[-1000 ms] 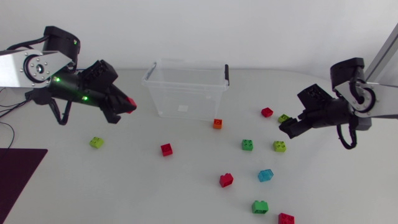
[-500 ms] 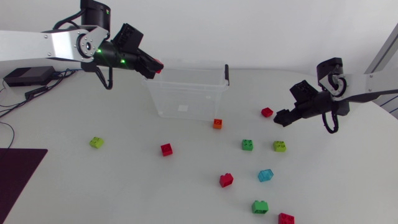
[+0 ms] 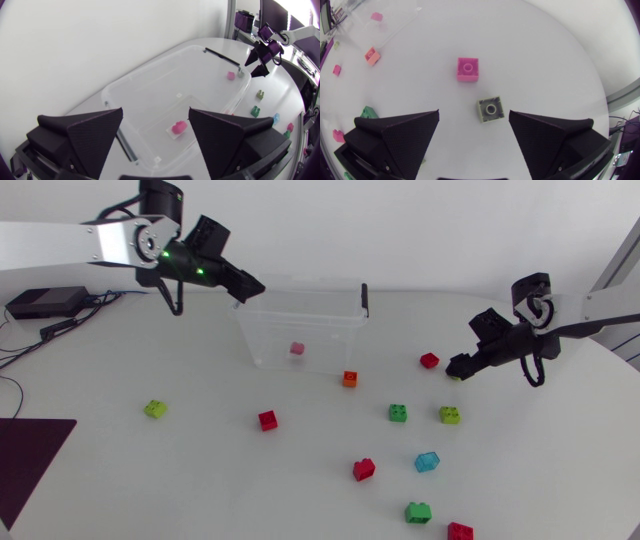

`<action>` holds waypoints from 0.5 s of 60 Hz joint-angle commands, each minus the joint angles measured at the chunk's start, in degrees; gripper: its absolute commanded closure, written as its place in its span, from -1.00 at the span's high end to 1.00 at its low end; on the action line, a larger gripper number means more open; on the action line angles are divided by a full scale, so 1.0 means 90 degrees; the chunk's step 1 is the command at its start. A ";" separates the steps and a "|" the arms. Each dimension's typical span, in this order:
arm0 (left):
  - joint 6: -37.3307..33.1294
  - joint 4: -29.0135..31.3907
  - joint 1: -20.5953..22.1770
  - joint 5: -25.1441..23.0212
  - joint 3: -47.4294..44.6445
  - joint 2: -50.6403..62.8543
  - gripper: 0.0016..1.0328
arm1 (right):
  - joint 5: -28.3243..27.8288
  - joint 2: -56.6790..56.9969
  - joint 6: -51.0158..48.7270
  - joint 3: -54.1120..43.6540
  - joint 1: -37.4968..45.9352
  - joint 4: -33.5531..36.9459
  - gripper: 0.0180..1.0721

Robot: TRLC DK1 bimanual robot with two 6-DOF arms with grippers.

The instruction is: Pick up the duplo bricks and place them in the container

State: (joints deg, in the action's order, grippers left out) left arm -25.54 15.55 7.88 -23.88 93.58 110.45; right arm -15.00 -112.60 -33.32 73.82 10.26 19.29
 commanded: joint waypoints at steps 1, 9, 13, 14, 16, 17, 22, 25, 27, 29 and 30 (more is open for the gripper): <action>-0.0121 0.0176 -0.0358 0.0056 -0.0173 -0.0710 0.92 | -0.0032 -0.0390 -0.0292 0.0362 0.0061 0.0191 0.92; -0.0502 0.0440 -0.0885 0.0270 -0.0847 -0.1286 0.92 | -0.0032 -0.0888 -0.0595 0.0850 0.0061 0.0503 0.92; -0.0776 0.0440 -0.1081 0.0348 -0.1374 -0.1609 0.92 | -0.0032 -0.1122 -0.0712 0.1026 0.0080 0.0572 0.91; -0.0863 0.0450 -0.1168 0.0368 -0.1560 -0.1716 0.92 | -0.0032 -0.1151 -0.0731 0.1055 0.0090 0.0591 0.91; -0.0932 0.0450 -0.1237 0.0378 -0.1677 -0.1784 0.92 | -0.0032 -0.1200 -0.0780 0.1085 0.0110 0.0630 0.91; -0.0990 0.0450 -0.1344 0.0378 -0.1853 -0.1892 0.92 | -0.0032 -0.1249 -0.0790 0.1134 0.0129 0.0660 0.90; -0.1127 0.0499 -0.1559 0.0388 -0.2156 -0.2048 0.92 | -0.0032 -0.1347 -0.0819 0.1221 0.0178 0.0669 0.87; -0.1225 0.0508 -0.1715 0.0388 -0.2390 -0.2146 0.92 | -0.0032 -0.1415 -0.0897 0.1251 0.0198 0.0679 0.80; -0.1303 0.0508 -0.1833 0.0388 -0.2585 -0.2185 0.92 | -0.0032 -0.1444 -0.0927 0.1251 0.0207 0.0679 0.79; -0.1342 0.0499 -0.1920 0.0378 -0.2703 -0.2214 0.92 | -0.0032 -0.1454 -0.0966 0.1241 0.0207 0.0679 0.72; -0.1371 0.0489 -0.1959 0.0378 -0.2771 -0.2243 0.92 | -0.0032 -0.1454 -0.0975 0.1241 0.0207 0.0689 0.69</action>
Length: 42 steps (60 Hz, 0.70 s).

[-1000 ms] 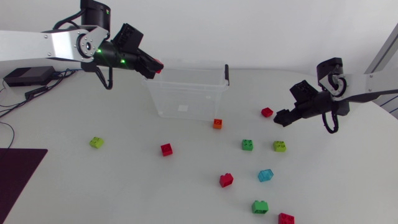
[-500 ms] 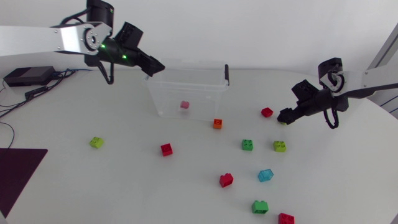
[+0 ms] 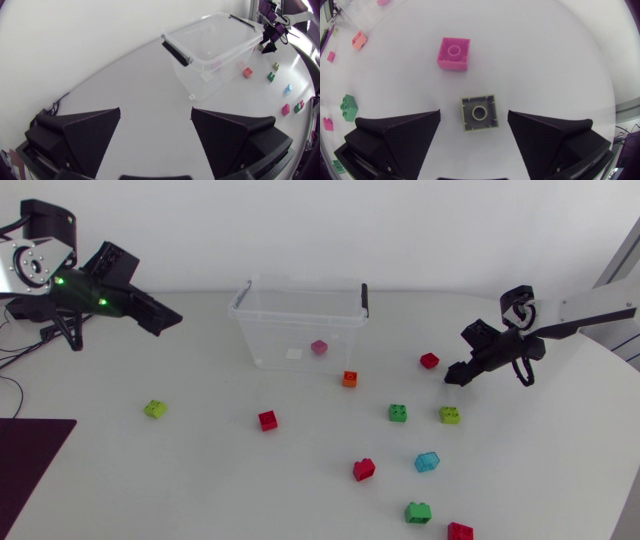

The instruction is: Pick up the duplo bricks and place them in the container

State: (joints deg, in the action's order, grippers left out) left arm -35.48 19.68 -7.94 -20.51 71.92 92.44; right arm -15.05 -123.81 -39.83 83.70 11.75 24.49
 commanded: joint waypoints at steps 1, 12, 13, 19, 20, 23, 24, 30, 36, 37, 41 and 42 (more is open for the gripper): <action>-0.0286 0.0040 -0.0231 0.0004 -0.0433 -0.0252 0.92 | -0.0027 -0.0218 -0.0261 0.0143 0.0042 0.0111 0.65; -0.0530 0.0010 -0.0553 0.0004 -0.1263 -0.0320 0.90 | -0.0056 -0.0228 -0.0310 0.0143 0.0023 0.0140 -0.26; -0.0530 0.0010 -0.0553 0.0004 -0.1282 -0.0320 0.90 | -0.0056 -0.0238 -0.0320 0.0143 0.0023 0.0140 -0.27; -0.0549 -0.0048 -0.0563 0.0004 -0.1673 -0.0301 0.89 | -0.0086 -0.0286 -0.0301 0.0192 0.0023 0.0169 -0.46; -0.0549 -0.0058 -0.0563 0.0004 -0.1780 -0.0281 0.89 | -0.0125 -0.0286 -0.0301 0.0202 0.0033 0.0179 -0.49; -0.0579 -0.0087 -0.0553 0.0004 -0.1985 -0.0281 0.89 | -0.0164 -0.0238 -0.0291 0.0192 0.0052 0.0257 -0.56; -0.0579 -0.0117 -0.0543 0.0004 -0.2093 -0.0281 0.89 | -0.0242 -0.0160 -0.0271 0.0163 0.0072 0.0267 -0.63; -0.0589 -0.0136 -0.0514 0.0043 -0.2308 -0.0262 0.89 | -0.0252 0.0290 -0.0261 -0.0101 0.0081 0.0296 -0.64; -0.0579 -0.0146 -0.0543 0.0277 -0.2435 -0.0154 0.88 | -0.0252 0.0807 -0.0222 -0.0355 0.0062 0.0316 -0.64; -0.0598 -0.0156 -0.0553 0.0365 -0.2464 -0.0125 0.88 | -0.0252 0.0924 -0.0222 -0.0394 0.0042 0.0365 -0.64; -0.0628 -0.0439 -0.0582 0.0678 -0.2571 -0.0057 0.88 | -0.0252 0.1257 -0.0193 -0.0501 -0.0026 0.0492 -0.64; -0.0628 -0.0488 -0.0582 0.0736 -0.2591 -0.0047 0.88 | -0.0252 0.1344 -0.0183 -0.0521 -0.0046 0.0511 -0.64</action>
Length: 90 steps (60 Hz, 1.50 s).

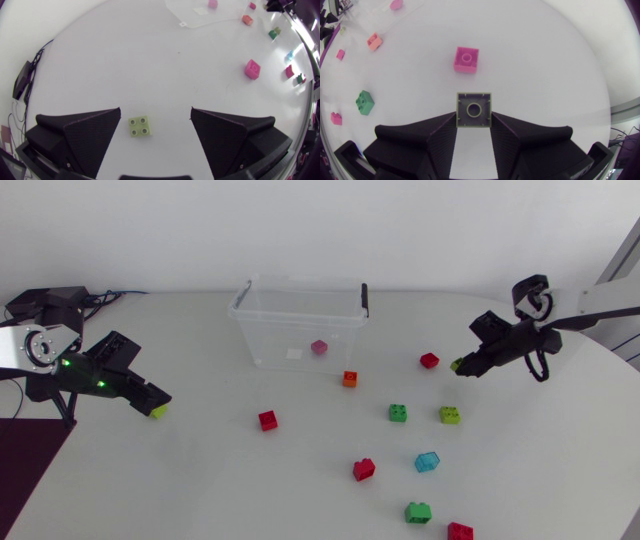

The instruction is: Pick up the duplo bricks and place them in the container

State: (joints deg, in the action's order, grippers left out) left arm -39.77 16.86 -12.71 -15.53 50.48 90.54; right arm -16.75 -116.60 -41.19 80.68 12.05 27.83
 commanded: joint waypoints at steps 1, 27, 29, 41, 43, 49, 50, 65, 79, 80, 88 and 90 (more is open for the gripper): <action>-0.0152 -0.0233 -0.0062 0.0231 -0.0228 0.0174 0.88 | -0.0062 0.0641 -0.0023 -0.0205 -0.0099 0.0179 -0.64; -0.0025 -0.0838 -0.0238 0.0671 -0.0345 0.1092 0.56 | -0.0111 0.2535 0.0846 0.0010 -0.1457 0.0940 -0.64; -0.0025 -0.0848 -0.0238 0.0671 -0.0355 0.1151 0.46 | -0.0111 0.2574 0.0905 0.0049 -0.1544 0.0940 -0.64; -0.0025 -0.1102 -0.0199 0.0798 -0.0482 0.1414 -0.22 | -0.0365 0.2379 0.1305 0.0527 -0.2033 0.0794 -0.64; -0.0034 -0.1102 -0.0189 0.0817 -0.0501 0.1453 -0.23 | -0.0385 0.2320 0.1364 0.0557 -0.2082 0.0716 -0.64; -0.0044 -0.1171 -0.0121 0.0866 -0.0609 0.1502 -0.26 | -0.0521 0.2164 0.1627 0.0635 -0.2316 0.0325 -0.64; -0.0034 -0.1278 -0.0121 0.0866 -0.0658 0.1502 -0.27 | -0.0521 0.2164 0.1666 0.0615 -0.2345 0.0247 -0.64; -0.0005 -0.1659 -0.0043 0.0798 -0.1107 0.1307 -0.29 | -0.0717 0.1588 0.2204 0.0547 -0.2853 -0.1022 -0.64; 0.0073 -0.1688 -0.0062 0.0622 -0.1351 0.0662 -0.31 | -0.0746 0.1070 0.2457 0.0615 -0.3371 -0.1960 -0.63; 0.0073 -0.1688 -0.0072 0.0622 -0.1351 0.0643 -0.31 | -0.0746 0.1041 0.2457 0.0625 -0.3390 -0.1999 -0.62; 0.0122 -0.1678 -0.0062 0.0573 -0.1429 0.0448 -0.31 | -0.0668 0.0563 0.2516 0.0986 -0.3527 -0.2165 -0.60; 0.0171 -0.1678 -0.0062 0.0554 -0.1439 0.0350 -0.31 | -0.0639 0.0475 0.2536 0.1074 -0.3537 -0.2165 -0.56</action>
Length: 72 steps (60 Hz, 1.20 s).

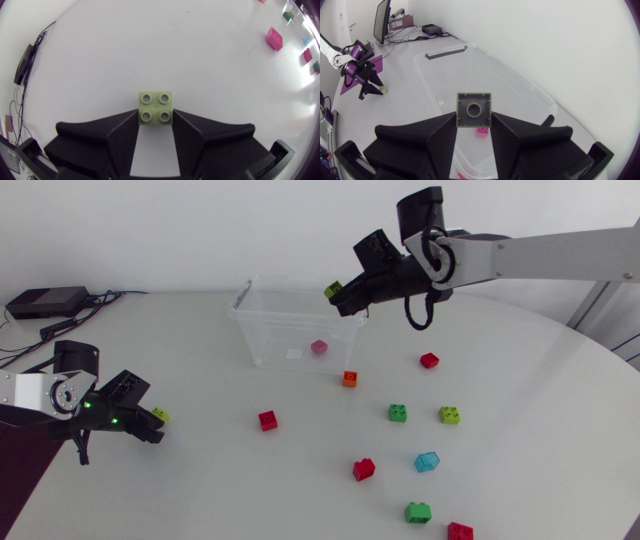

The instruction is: Pick up the duplo bricks and place them in the container

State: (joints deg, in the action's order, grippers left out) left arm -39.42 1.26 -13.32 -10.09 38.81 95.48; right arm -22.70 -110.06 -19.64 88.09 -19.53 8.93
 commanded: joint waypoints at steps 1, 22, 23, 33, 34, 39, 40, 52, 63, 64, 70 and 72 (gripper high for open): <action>0.0142 0.0056 0.0006 -0.0071 -0.0142 -0.0218 -0.31 | 0.0042 -0.0252 0.0141 0.0261 -0.0027 -0.0064 -0.54; 0.1147 0.0710 0.0806 -0.0774 0.0962 -0.1488 -0.31 | 0.0188 0.1028 0.0219 -0.0706 0.0334 -0.0250 0.91; 0.1196 0.0720 0.0845 -0.0803 0.1010 -0.1498 -0.31 | 0.0178 0.1086 0.0209 -0.0765 0.0363 -0.0250 0.91; 0.2046 0.0759 0.1539 -0.0989 0.2085 -0.1390 -0.31 | 0.0129 0.2024 0.0082 -0.1771 0.0607 -0.0240 0.91; 0.2114 0.0759 0.1578 -0.0989 0.2192 -0.1342 -0.31 | 0.0129 0.2112 0.0053 -0.1878 0.0637 -0.0211 0.91; 0.2378 0.0769 0.1890 -0.1008 0.2680 -0.1019 -0.31 | 0.0110 0.2366 -0.0025 -0.2239 0.0773 -0.0094 0.91; 0.2407 0.0769 0.1920 -0.1008 0.2739 -0.0980 -0.31 | 0.0100 0.2434 -0.0074 -0.2376 0.0812 -0.0084 0.91; 0.2817 0.0661 0.2447 -0.1018 0.3989 0.0016 -0.30 | -0.0046 0.2903 -0.0513 -0.3480 0.1320 0.0053 0.91; 0.3003 0.0690 0.2564 -0.1086 0.4946 0.0836 -0.30 | -0.0232 0.2961 -0.0962 -0.3929 0.1906 0.0180 0.91; 0.3003 0.0700 0.2574 -0.1086 0.5014 0.0895 -0.30 | -0.0242 0.2952 -0.1002 -0.3958 0.1955 0.0199 0.91; 0.3003 0.0808 0.2711 -0.1086 0.5395 0.1227 -0.29 | -0.0310 0.2893 -0.1158 -0.4046 0.2102 0.0229 0.91; 0.3003 0.0856 0.2750 -0.1076 0.5571 0.1383 -0.29 | -0.0310 0.2873 -0.1187 -0.4085 0.2121 0.0229 0.91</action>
State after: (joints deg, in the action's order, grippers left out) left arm -13.85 8.34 10.57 -19.29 85.54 105.08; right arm -24.77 -84.09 -28.40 53.01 -0.89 10.44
